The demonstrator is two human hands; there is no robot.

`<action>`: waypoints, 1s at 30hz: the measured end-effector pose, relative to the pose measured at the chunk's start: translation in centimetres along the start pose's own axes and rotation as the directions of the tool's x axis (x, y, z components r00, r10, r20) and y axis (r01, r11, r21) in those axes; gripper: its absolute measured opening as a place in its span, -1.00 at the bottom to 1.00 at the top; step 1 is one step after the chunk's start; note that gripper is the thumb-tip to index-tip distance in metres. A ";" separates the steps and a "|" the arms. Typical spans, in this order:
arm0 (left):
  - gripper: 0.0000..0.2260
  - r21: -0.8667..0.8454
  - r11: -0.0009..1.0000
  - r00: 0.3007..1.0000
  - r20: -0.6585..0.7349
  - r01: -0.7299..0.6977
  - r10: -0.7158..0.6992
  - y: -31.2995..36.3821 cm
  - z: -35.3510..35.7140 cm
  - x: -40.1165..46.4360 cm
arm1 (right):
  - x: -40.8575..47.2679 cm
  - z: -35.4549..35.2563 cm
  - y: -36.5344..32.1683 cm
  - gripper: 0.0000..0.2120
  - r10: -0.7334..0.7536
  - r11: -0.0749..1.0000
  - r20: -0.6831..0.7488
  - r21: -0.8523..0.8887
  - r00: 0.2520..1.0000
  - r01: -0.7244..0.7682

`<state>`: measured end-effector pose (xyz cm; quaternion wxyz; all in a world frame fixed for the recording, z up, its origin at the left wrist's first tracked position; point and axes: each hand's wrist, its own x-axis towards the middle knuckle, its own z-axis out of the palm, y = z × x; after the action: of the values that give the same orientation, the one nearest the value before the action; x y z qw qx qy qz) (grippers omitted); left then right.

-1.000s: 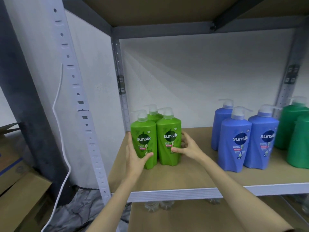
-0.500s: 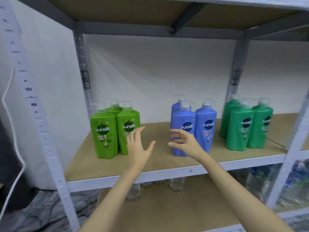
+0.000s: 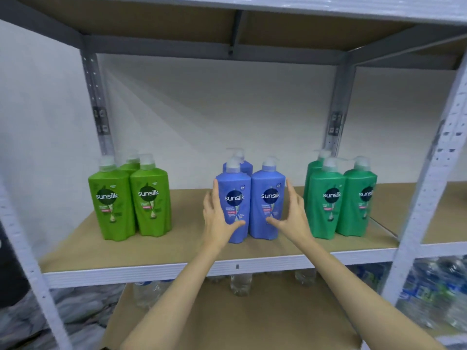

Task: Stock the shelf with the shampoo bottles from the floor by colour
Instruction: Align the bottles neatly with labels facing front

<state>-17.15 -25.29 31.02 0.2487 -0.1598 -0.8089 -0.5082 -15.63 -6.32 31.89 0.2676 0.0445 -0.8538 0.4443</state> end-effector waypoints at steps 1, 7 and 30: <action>0.07 0.005 1.000 1.000 0.010 0.012 -0.012 -0.2 0.2 -0.1 | 0.0 0.4 0.5 0.10 0.017 1.000 0.031 -0.013 0.999 -0.017; 0.10 0.036 0.996 0.996 0.046 0.078 -0.080 -1.0 1.0 -0.4 | -0.5 2.9 1.9 0.25 0.056 0.997 0.059 -0.064 0.997 -0.053; 0.04 -0.016 0.993 0.991 0.073 0.116 -0.114 -2.8 0.0 2.2 | 1.4 6.2 1.6 0.21 0.088 0.992 -0.026 -0.085 0.996 -0.090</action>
<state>-20.34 -26.49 30.21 0.1879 -0.1337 -0.8202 -0.5236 -19.92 -9.95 28.59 0.2587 -0.0101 -0.8702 0.4192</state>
